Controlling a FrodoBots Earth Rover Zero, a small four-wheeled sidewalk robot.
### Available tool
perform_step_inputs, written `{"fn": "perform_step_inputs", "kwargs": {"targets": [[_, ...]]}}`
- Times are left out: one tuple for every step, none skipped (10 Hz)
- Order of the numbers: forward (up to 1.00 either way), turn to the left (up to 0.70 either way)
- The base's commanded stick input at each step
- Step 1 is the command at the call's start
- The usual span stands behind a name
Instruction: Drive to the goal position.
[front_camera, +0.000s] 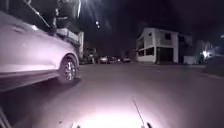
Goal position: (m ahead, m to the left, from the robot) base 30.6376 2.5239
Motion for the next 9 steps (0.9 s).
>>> {"fn": "perform_step_inputs", "kwargs": {"targets": [[0.7, 0.0], [0.7, 0.0], [0.7, 0.0], [0.7, 0.0], [0.7, 0.0], [0.7, 0.0], [0.7, 0.0], [0.7, 0.0], [0.7, 0.0]]}}
